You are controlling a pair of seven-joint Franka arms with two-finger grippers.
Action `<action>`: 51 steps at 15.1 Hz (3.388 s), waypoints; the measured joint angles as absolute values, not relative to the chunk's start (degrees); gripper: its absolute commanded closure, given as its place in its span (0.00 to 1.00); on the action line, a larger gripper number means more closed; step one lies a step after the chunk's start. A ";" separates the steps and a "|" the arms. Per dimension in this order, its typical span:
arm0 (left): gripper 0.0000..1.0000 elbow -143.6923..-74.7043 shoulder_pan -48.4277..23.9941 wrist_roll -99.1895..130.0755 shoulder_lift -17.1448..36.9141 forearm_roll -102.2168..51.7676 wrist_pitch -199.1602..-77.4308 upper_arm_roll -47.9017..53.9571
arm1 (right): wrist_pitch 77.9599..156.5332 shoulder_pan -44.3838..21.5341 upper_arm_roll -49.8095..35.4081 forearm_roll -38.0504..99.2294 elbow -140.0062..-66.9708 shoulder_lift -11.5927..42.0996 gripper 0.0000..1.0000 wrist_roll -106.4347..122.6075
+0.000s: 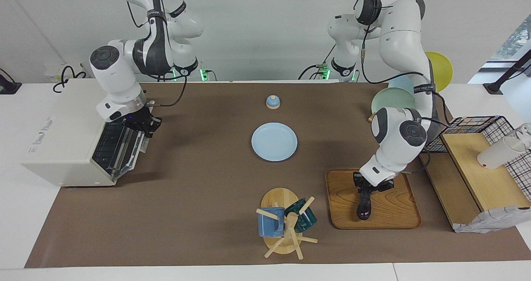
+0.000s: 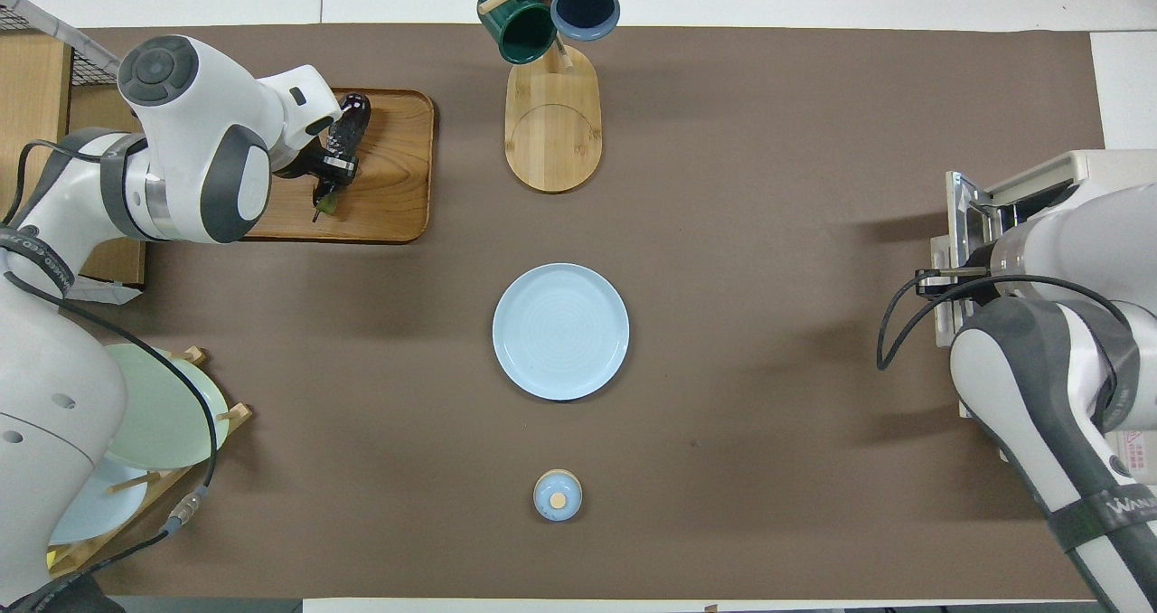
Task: Put eggplant into oven
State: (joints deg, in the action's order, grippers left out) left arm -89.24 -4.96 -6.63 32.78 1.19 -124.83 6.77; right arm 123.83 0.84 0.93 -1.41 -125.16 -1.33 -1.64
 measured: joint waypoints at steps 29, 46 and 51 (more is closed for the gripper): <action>0.54 -119.06 -35.07 29.82 11.58 -4.10 -134.66 7.73 | 133.84 -10.35 0.92 1.66 -127.79 5.86 0.14 -13.91; 0.00 -102.31 -13.83 15.31 4.89 -4.10 -107.23 5.72 | 124.25 -24.97 0.89 1.78 -115.77 6.97 0.00 -21.45; 0.00 -98.75 -6.04 10.23 3.34 -4.10 -103.18 5.67 | 107.08 -37.69 0.85 -4.01 -89.13 21.79 0.00 -38.49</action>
State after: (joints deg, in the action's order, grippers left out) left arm -98.75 -6.04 10.23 3.34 -4.10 -103.18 5.67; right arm 107.08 -37.69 0.85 -4.01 -89.13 21.79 -38.49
